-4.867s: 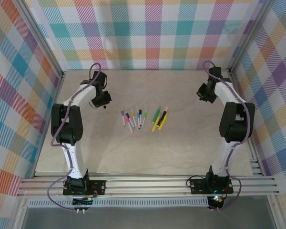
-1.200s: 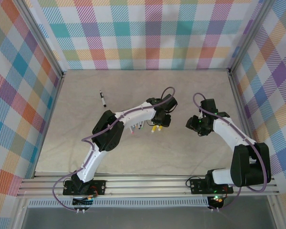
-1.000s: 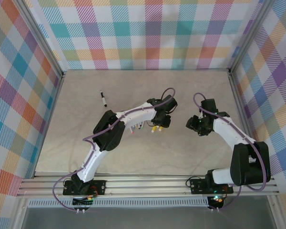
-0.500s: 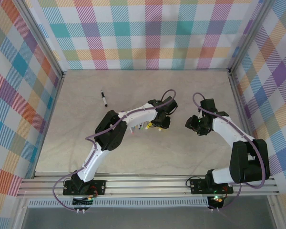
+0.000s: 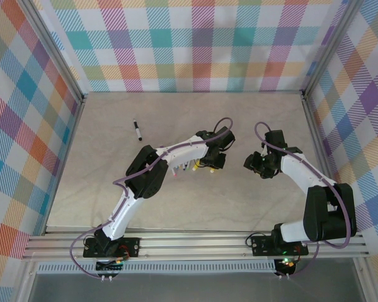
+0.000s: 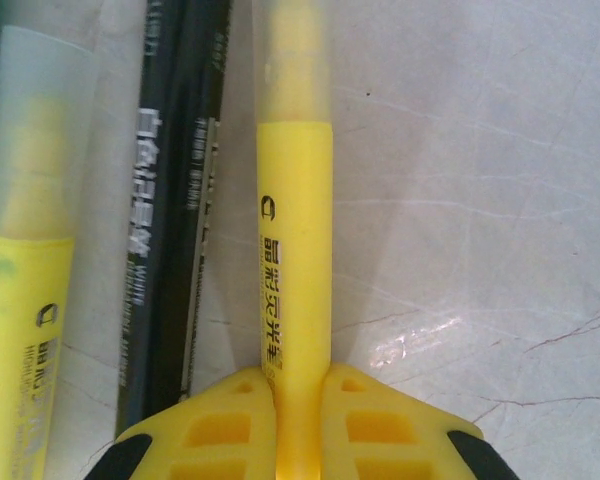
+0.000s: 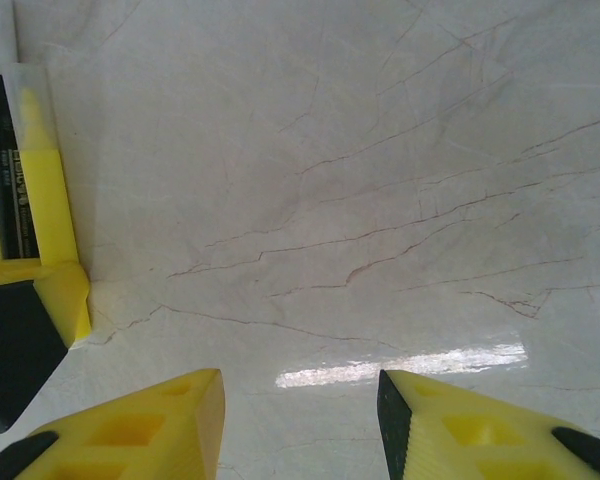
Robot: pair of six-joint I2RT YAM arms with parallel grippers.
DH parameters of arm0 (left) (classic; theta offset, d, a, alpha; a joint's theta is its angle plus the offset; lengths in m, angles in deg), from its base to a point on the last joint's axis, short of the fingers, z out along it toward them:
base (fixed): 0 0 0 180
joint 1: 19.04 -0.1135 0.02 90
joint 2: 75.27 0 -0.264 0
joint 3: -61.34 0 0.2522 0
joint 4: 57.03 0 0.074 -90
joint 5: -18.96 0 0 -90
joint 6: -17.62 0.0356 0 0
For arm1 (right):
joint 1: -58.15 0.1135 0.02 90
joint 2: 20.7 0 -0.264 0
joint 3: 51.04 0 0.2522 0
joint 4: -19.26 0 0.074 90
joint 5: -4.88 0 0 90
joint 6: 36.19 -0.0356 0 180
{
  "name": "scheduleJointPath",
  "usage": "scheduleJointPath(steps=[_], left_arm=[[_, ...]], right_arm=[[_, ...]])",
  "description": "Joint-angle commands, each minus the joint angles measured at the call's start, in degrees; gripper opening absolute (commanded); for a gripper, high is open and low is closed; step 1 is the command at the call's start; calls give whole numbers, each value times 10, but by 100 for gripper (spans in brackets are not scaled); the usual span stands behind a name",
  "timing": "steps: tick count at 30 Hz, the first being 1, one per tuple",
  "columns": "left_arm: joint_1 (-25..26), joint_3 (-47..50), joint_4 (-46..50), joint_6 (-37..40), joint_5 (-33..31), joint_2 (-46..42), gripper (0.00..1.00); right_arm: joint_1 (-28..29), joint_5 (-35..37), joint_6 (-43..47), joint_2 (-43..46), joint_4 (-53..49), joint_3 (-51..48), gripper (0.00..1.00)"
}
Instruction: Open the pen caps
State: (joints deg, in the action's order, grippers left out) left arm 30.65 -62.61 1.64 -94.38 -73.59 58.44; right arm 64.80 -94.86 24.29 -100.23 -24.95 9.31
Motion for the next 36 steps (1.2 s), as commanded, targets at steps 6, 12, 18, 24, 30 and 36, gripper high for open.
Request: scheduleJointPath(steps=[6, 12, 18, 24, 30, 36], left_arm=[[4, 38, -4, 11, 55, -49, 0], [4, 60, -20, 13, 126, -100, 0], [4, 77, -42, 5, 184, -127, 0], [4, 88, -52, 4, 204, -135, 0], [5, 94, -54, 6, 207, -140, 0], [5, 95, -53, 8, 210, -146, 0]], right_arm=[[-3, -44, -14, -1, 20, 14, 46], [-4, -111, -45, -15, 81, -3, 48], [-3, -151, -73, -38, 128, 0, 52], [-4, -179, -112, -53, 175, 9, 52], [-3, -199, -129, -93, 200, 25, 51], [-2, -215, -146, -115, 232, 27, 51]])
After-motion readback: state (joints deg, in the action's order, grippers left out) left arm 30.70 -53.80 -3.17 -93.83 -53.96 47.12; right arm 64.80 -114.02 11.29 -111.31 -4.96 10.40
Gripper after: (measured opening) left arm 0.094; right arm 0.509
